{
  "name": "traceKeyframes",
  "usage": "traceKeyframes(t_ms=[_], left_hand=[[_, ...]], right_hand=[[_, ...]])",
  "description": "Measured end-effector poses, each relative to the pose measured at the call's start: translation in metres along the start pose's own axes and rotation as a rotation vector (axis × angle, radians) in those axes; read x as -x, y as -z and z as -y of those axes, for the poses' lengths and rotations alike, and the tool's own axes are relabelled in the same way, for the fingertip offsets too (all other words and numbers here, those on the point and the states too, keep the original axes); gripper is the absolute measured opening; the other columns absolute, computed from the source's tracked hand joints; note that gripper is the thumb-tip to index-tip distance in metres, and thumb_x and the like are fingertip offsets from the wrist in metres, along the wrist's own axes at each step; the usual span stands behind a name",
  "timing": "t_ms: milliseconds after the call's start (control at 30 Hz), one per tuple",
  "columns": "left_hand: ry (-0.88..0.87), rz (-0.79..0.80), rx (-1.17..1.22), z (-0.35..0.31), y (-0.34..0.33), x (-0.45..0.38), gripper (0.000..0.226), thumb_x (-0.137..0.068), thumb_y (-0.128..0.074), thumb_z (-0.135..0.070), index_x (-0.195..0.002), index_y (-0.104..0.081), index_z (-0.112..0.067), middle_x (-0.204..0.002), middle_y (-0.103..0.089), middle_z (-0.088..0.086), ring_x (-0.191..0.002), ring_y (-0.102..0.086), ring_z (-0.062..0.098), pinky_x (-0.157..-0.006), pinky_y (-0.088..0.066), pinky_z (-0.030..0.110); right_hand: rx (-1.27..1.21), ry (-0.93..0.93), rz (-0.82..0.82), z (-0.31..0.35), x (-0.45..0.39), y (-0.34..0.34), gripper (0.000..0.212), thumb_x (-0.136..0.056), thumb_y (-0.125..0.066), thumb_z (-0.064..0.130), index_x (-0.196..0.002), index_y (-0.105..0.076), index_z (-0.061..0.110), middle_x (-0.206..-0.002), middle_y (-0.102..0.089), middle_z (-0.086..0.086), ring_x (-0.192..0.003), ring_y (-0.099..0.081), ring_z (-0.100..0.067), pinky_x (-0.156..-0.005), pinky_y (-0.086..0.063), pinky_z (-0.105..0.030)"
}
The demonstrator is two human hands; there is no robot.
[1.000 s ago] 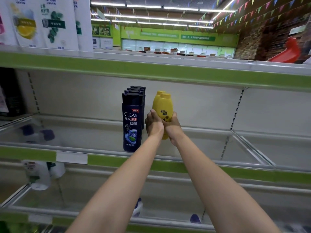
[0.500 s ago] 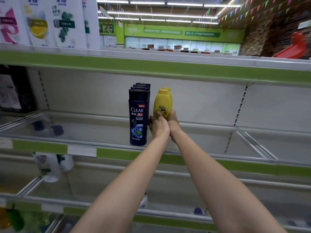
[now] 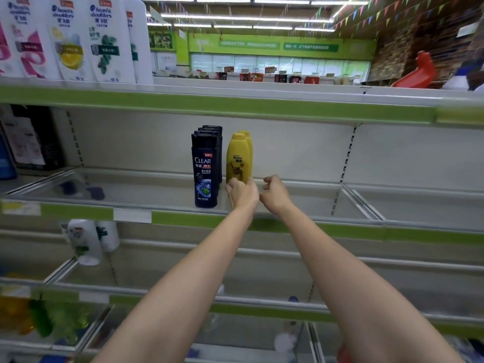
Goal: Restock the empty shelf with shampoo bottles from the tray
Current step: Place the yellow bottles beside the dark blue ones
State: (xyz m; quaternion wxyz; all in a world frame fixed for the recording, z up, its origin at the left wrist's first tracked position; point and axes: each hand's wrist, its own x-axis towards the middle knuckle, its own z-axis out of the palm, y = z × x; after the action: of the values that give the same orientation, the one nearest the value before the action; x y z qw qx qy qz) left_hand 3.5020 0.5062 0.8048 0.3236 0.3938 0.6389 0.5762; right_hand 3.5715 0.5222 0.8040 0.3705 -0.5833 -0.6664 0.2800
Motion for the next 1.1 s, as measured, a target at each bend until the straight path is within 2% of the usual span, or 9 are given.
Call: traceKeyframes(t_ms=[100,200,500,700,833,967,1100], left_hand=[[-0.067,-0.026,-0.090,0.002,0.009,0.031,0.034,-0.091,-0.047,-0.009,-0.125,-0.047,-0.008,-0.135,-0.042,0.011,-0.120,-0.048,0.026,-0.101,-0.040,0.035],[-0.101,-0.046,-0.200,0.012,0.018,0.063,0.029,-0.087,-0.047,-0.005,-0.114,-0.055,-0.009,-0.126,-0.051,0.011,-0.113,-0.052,0.026,-0.094,-0.042,0.031],[0.056,0.047,-0.449,0.087,0.037,0.128,0.027,-0.084,-0.050,-0.010,-0.108,-0.062,-0.009,-0.120,-0.061,0.012,-0.112,-0.056,0.030,-0.095,-0.046,0.032],[0.105,0.225,-0.676,0.147,0.046,0.144,0.023,-0.085,-0.053,-0.012,-0.101,-0.067,-0.003,-0.115,-0.066,0.017,-0.110,-0.058,0.033,-0.089,-0.045,0.033],[0.185,0.336,-0.735,0.199,0.049,0.160,0.022,-0.085,-0.055,-0.010,-0.101,-0.066,-0.001,-0.114,-0.066,0.018,-0.113,-0.058,0.032,-0.092,-0.044,0.034],[0.295,0.422,-0.798,0.261,0.053,0.187,0.013,-0.087,-0.054,-0.014,-0.096,-0.063,-0.012,-0.115,-0.065,0.015,-0.111,-0.057,0.030,-0.087,-0.044,0.030],[0.415,0.521,-0.812,0.327,0.057,0.212,0.031,-0.084,-0.059,-0.016,-0.114,-0.059,-0.008,-0.120,-0.062,0.010,-0.113,-0.056,0.025,-0.090,-0.044,0.029]], right_hand=[[0.064,0.041,0.029,-0.007,0.031,0.011,0.053,-0.087,-0.065,0.019,-0.131,-0.041,0.003,-0.126,-0.052,-0.015,-0.116,-0.051,-0.028,-0.092,-0.041,-0.031],[0.104,0.087,0.044,-0.022,0.062,0.016,0.047,-0.086,-0.065,0.019,-0.126,-0.045,0.003,-0.116,-0.057,-0.016,-0.109,-0.055,-0.029,-0.086,-0.041,-0.030],[0.195,0.071,0.235,-0.077,0.136,0.006,0.051,-0.084,-0.067,0.020,-0.127,-0.044,0.003,-0.120,-0.058,-0.015,-0.111,-0.055,-0.029,-0.090,-0.040,-0.031],[0.210,-0.049,0.336,-0.127,0.168,-0.020,0.052,-0.084,-0.068,0.019,-0.126,-0.044,0.002,-0.121,-0.057,-0.018,-0.112,-0.054,-0.030,-0.091,-0.040,-0.031],[0.228,-0.157,0.431,-0.166,0.196,-0.046,0.050,-0.087,-0.065,0.019,-0.128,-0.043,0.002,-0.123,-0.056,-0.018,-0.113,-0.054,-0.031,-0.091,-0.040,-0.033],[0.215,-0.280,0.520,-0.217,0.237,-0.081,0.051,-0.087,-0.065,0.022,-0.129,-0.043,0.003,-0.124,-0.055,-0.017,-0.114,-0.053,-0.030,-0.090,-0.041,-0.032],[0.198,-0.413,0.600,-0.270,0.276,-0.114,0.049,-0.088,-0.064,0.020,-0.130,-0.041,0.006,-0.125,-0.055,-0.014,-0.111,-0.054,-0.027,-0.081,-0.039,-0.026]])
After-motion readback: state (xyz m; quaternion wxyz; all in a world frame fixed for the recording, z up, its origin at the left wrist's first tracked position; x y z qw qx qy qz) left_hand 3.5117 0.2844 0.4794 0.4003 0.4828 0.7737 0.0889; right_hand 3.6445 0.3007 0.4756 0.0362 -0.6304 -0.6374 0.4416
